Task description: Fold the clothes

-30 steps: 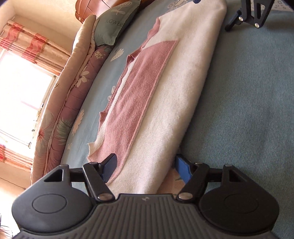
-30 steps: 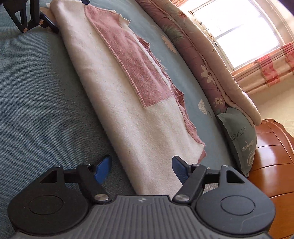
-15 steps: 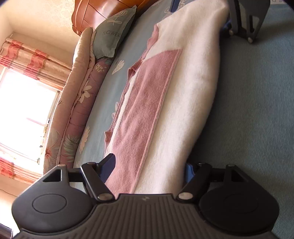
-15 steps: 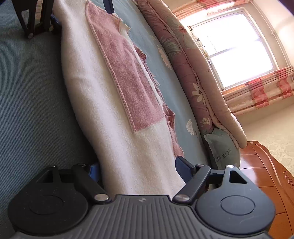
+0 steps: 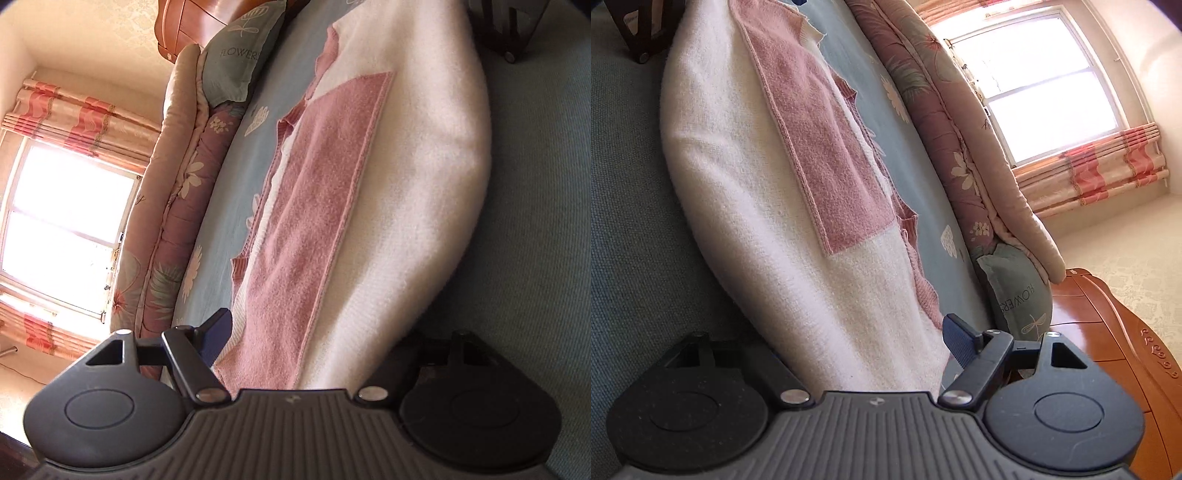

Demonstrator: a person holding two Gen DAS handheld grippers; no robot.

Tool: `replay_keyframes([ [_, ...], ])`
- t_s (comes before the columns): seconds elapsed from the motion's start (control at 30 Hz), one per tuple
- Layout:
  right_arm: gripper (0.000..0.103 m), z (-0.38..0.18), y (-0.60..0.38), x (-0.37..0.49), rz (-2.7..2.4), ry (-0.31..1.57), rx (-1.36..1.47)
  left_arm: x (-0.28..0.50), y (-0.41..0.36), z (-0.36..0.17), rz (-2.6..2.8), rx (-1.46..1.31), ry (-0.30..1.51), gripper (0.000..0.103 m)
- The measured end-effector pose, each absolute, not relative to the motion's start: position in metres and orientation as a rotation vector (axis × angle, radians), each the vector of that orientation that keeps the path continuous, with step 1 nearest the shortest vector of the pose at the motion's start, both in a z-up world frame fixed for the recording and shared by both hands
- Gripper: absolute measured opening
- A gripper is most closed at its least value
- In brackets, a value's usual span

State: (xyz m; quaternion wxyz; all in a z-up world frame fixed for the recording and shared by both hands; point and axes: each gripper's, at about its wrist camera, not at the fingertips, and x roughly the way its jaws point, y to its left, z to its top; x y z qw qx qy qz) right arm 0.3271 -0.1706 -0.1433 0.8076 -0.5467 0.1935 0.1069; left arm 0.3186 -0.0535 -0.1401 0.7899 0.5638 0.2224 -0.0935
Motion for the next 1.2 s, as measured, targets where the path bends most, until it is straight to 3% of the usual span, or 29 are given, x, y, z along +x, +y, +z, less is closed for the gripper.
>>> replay_keyframes([
  [0.23,0.083,-0.143,-0.200,0.320,0.218,0.426,-1.151,0.321,-0.022,-0.140,-0.183,1.154,0.514,0.074],
  [0.37,0.079,-0.149,-0.185,0.325,0.239,0.437,-1.241,0.320,-0.036,-0.148,-0.198,1.252,0.507,0.063],
  [0.43,0.055,-0.157,-0.176,0.322,0.273,0.447,-1.302,0.318,-0.040,-0.153,-0.228,1.276,0.520,0.048],
  [0.5,0.020,-0.169,-0.169,0.315,0.290,0.445,-1.360,0.314,-0.043,-0.159,-0.241,1.293,0.521,0.027],
  [0.53,0.017,-0.176,-0.166,0.311,0.270,0.431,-1.381,0.311,-0.044,-0.163,-0.235,1.298,0.516,0.019],
  [0.57,0.017,-0.182,-0.164,0.307,0.250,0.417,-1.401,0.308,-0.046,-0.168,-0.228,1.304,0.510,0.009],
  [0.6,0.016,-0.189,-0.161,0.303,0.230,0.402,-1.421,0.305,-0.047,-0.172,-0.220,1.309,0.504,0.006],
  [1.2,0.016,-0.179,-0.166,0.307,0.299,0.456,-1.392,0.311,-0.042,-0.170,-0.252,1.286,0.515,0.006],
])
